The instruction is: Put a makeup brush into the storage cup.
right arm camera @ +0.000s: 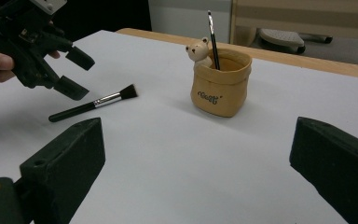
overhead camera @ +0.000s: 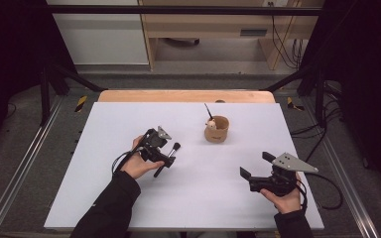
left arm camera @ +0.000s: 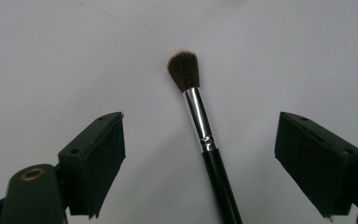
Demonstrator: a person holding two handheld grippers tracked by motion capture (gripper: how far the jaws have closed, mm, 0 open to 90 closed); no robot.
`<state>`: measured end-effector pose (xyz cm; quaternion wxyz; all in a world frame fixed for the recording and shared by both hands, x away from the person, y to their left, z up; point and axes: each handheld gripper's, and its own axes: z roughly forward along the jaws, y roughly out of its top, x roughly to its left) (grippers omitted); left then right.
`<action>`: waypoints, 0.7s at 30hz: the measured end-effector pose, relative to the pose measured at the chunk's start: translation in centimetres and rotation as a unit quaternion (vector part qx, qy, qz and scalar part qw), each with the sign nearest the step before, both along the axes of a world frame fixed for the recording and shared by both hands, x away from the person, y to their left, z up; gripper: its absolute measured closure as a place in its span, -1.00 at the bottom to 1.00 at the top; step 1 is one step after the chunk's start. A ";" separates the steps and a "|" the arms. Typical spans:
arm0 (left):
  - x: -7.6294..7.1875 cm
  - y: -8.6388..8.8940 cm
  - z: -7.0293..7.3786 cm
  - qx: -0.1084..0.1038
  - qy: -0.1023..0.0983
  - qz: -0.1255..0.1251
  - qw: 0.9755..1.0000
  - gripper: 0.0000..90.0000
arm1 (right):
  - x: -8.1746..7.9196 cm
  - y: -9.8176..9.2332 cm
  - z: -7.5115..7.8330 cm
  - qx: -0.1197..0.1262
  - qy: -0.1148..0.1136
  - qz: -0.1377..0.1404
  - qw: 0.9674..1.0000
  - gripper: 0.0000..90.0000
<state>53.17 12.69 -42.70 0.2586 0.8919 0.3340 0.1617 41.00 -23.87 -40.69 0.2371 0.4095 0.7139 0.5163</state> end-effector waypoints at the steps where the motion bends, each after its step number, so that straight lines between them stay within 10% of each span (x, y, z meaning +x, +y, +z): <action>1: 0.0 0.0 -0.1 0.000 0.004 0.000 1.000 -0.61 | 0.0 0.0 0.0 0.000 0.000 0.001 1.000 -0.91; 21: 0.9 -0.6 -2.0 0.028 0.061 0.004 0.998 -0.16 | 0.0 0.1 -0.1 -0.003 0.001 0.003 1.000 -0.91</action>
